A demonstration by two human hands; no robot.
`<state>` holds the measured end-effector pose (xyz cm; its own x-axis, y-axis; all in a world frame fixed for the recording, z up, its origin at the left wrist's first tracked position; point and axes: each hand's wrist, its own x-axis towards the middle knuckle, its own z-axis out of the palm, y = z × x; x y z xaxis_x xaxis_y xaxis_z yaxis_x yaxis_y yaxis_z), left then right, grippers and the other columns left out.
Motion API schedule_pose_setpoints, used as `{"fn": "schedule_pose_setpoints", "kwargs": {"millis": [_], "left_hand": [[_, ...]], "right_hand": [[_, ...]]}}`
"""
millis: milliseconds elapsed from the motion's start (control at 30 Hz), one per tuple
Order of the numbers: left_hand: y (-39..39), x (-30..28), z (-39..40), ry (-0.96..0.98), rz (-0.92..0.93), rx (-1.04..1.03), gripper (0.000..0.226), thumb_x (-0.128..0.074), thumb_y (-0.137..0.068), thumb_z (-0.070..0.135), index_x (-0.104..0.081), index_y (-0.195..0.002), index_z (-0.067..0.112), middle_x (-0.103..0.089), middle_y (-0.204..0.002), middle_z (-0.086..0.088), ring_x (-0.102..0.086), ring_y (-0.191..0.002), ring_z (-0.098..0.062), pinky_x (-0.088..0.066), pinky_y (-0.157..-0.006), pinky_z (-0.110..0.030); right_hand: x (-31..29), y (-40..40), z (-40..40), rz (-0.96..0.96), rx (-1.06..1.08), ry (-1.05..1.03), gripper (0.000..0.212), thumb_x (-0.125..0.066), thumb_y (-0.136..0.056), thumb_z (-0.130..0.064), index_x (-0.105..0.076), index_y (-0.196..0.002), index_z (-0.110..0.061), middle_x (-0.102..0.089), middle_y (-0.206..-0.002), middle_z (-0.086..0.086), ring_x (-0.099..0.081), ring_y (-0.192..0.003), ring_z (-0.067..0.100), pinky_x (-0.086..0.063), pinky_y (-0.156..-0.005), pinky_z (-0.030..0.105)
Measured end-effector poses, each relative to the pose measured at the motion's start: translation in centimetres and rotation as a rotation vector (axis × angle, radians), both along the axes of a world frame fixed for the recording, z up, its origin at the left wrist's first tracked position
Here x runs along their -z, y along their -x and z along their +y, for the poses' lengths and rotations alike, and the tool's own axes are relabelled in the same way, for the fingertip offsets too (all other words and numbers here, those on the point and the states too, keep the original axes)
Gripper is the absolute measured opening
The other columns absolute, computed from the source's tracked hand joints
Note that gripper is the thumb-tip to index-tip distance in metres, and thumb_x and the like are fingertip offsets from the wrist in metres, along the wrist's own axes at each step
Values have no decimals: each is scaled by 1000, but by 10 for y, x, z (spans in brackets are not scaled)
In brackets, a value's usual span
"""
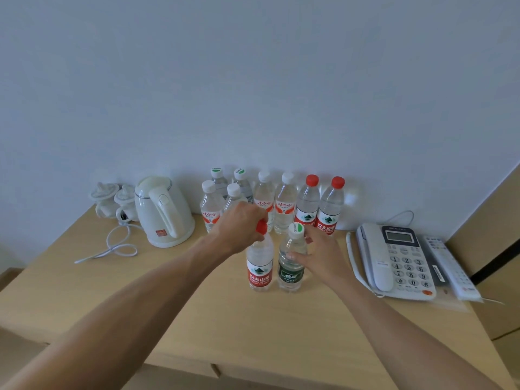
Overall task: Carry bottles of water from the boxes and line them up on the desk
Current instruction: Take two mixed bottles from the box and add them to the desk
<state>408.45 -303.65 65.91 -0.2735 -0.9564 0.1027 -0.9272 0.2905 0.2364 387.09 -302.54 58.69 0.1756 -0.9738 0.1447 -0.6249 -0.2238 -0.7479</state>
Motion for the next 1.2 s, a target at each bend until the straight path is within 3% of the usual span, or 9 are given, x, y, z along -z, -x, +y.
{"fn": "schedule_pose_setpoints", "kwargs": {"millis": [67, 167, 333, 433, 567, 733, 833, 967, 1200], "left_hand": [[2, -2, -12, -10, 0, -11, 33, -83, -80, 22, -73, -111, 14, -73, -103, -2, -67, -95, -18, -55, -83, -31], [8, -7, -32, -6, -48, -23, 25, -83, -80, 20, -74, -103, 16, -73, -99, -1, -67, -96, -19, -56, -84, -35], [15, -13, -66, -4, -117, -51, 24, -83, -80, 17, -73, -101, 13, -71, -101, -5, -67, -95, -24, -56, -78, -36], [15, -15, -80, -26, -147, -56, 23, -82, -80, 12, -74, -101, 11, -69, -105, -7, -67, -98, -26, -57, -87, -42], [12, -16, -90, -5, -186, -46, 19, -78, -84, 9, -75, -103, 11, -71, -104, -7, -67, -98, -26, -56, -88, -40], [10, -18, -92, 5, -199, -66, 19, -77, -86, 10, -74, -104, 10, -71, -105, -8, -67, -97, -25, -53, -79, -33], [9, -20, -92, 1, -216, -78, 21, -79, -86, 12, -74, -106, 8, -71, -106, -10, -67, -99, -26, -55, -83, -35], [12, -20, -93, 2, -220, -64, 16, -73, -89, 7, -73, -105, 9, -71, -105, -9, -67, -99, -26, -57, -87, -39], [9, -19, -96, -23, -187, -69, 25, -73, -88, 8, -71, -113, 11, -70, -109, -7, -66, -101, -24, -51, -76, -30]], "right_hand": [[-1, -2, 1, 5, 8, 11, 56, -87, -70, -29, -62, -120, -24, -66, -106, -11, -58, -93, 6, -38, -72, 15], [0, -3, 4, 9, 33, 19, 55, -88, -70, -27, -61, -117, -22, -62, -99, -15, -56, -92, 6, -38, -72, 18], [0, -2, 9, -33, 61, -14, 55, -88, -69, -26, -59, -116, -25, -57, -94, -24, -50, -86, -12, -32, -71, 6], [-1, -1, 10, -28, 67, -16, 54, -88, -69, -25, -60, -115, -23, -55, -89, -25, -50, -83, -13, -31, -68, 5], [-1, -1, 9, -21, 68, -9, 57, -88, -69, -23, -61, -119, -20, -56, -94, -23, -50, -88, -5, -33, -68, 1], [0, 0, 7, -22, 70, -9, 58, -88, -70, -23, -60, -121, -19, -56, -96, -20, -52, -94, 3, -30, -72, 5], [1, -1, 7, -30, 67, -18, 57, -87, -71, -24, -59, -121, -20, -59, -101, -17, -54, -98, 5, -36, -76, 15], [0, -3, 8, -42, 70, -17, 55, -87, -72, -24, -60, -119, -20, -58, -99, -17, -53, -97, 5, -32, -73, 8], [0, -3, 8, -44, 78, -35, 60, -87, -72, -28, -58, -124, -23, -63, -109, -12, -54, -99, 5, -38, -83, 23]]}}
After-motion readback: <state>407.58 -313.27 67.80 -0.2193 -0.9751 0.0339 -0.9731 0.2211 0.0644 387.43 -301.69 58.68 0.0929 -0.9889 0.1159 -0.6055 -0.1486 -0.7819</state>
